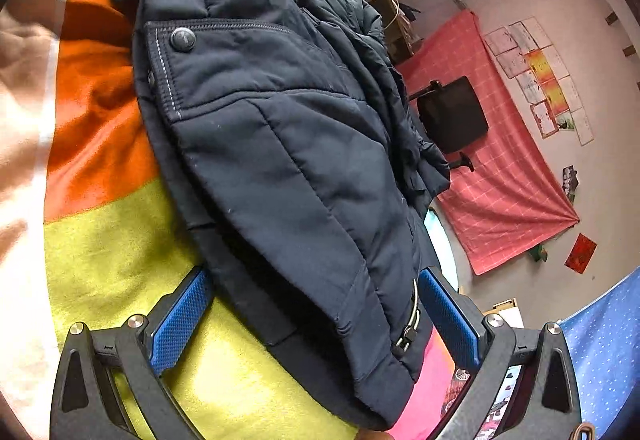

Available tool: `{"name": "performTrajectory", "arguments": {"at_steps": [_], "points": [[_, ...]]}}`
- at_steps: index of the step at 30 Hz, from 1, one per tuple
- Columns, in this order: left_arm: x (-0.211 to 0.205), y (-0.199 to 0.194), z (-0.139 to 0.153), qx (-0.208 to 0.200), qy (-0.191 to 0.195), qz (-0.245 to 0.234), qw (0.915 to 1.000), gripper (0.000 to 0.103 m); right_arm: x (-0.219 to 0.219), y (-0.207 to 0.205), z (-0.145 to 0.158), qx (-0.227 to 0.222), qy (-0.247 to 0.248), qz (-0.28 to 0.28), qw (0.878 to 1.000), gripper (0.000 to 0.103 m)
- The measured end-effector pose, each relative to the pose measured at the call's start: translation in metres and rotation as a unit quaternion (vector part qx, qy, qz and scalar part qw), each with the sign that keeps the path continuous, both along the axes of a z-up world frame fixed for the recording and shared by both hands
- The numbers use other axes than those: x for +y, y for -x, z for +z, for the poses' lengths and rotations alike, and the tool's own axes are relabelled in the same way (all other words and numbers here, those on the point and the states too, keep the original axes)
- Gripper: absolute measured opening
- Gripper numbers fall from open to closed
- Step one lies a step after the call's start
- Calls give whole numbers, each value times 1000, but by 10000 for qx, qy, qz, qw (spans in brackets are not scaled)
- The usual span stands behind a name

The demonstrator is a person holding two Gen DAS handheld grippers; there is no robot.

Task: Fold large clothes
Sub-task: 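Move both tools to the jacket's side edge and grasp it, then lift the held side edge with both tools and fold it over the jacket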

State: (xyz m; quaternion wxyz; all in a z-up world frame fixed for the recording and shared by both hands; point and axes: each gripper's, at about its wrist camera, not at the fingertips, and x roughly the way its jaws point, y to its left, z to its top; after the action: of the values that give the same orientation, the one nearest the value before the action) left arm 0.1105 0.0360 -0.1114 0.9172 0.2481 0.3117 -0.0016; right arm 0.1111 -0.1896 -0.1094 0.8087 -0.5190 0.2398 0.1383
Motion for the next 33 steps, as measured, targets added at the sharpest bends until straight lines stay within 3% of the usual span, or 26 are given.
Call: {"name": "performTrajectory", "arguments": {"at_steps": [3, 8, 12, 16, 21, 33], "points": [[-2, 1, 5, -37, 66, 13, 10000, 12, -2, -4, 2, -96, -51, -163, 9998, 88], [-3, 5, 14, -175, 179, 72, 9997, 11, -6, -11, 8, -204, -205, -321, 9991, 46], [-7, 10, 20, -338, 220, 120, 9991, 8, -5, -10, 17, -305, -363, -261, 9985, 37], [-9, 15, 26, -464, 285, 179, 9984, 6, -4, -7, 26, -318, -667, -242, 9970, 13], [-8, 26, 37, -606, 493, 193, 9968, 4, -7, 0, 42, -337, -954, -251, 9946, 7], [-3, 74, 59, -600, 687, -57, 9958, 4, -14, 43, 78, -258, -636, 64, 9976, 5]]}}
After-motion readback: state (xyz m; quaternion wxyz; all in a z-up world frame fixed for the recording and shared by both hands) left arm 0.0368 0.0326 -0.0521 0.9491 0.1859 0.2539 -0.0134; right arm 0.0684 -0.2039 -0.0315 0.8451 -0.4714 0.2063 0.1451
